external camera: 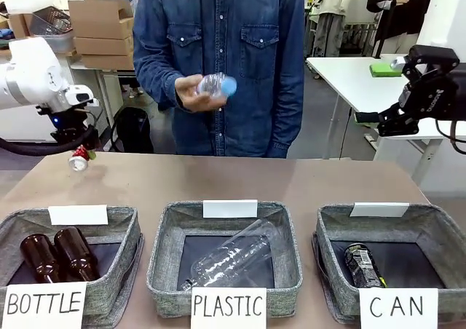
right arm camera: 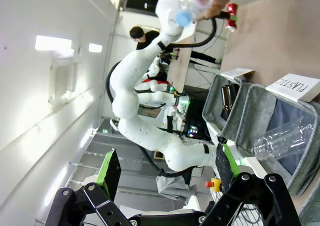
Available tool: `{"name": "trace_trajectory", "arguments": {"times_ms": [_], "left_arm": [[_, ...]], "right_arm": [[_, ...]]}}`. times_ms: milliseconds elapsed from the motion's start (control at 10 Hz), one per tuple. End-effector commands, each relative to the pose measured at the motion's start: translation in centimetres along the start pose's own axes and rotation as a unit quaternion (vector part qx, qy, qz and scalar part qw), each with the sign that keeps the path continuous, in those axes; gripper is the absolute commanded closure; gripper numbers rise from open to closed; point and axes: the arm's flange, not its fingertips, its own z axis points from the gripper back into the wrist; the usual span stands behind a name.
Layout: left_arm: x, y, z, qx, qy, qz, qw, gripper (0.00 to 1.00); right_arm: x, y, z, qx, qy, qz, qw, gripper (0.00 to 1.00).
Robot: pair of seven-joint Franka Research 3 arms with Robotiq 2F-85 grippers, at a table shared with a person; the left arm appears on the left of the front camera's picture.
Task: Sort the can waste into the basket.
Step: Pick up the can waste from the table and place it in the right Fabric basket.
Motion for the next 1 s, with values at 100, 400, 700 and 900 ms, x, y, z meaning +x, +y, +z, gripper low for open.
{"name": "trace_trajectory", "arguments": {"times_ms": [100,400,700,900], "left_arm": [[-11.4,-4.2,13.5,-0.060,-0.045,-0.052,0.996,0.71],[-24.9,-9.1,20.6,-0.201,-0.075,-0.243,0.946,0.71],[-34.1,-12.2,21.1,-0.202,-0.082,-0.401,0.890,0.71],[-35.3,-11.9,19.9,-0.163,-0.126,-0.421,0.883,0.71]], "right_arm": [[0.0,0.1,0.1,0.001,0.003,0.008,1.000,0.00],[0.0,0.1,0.1,0.001,0.003,0.008,1.000,0.00],[0.0,0.1,0.1,0.001,0.003,0.008,1.000,0.00],[0.0,0.1,0.1,0.001,0.003,0.008,1.000,0.00]]}}
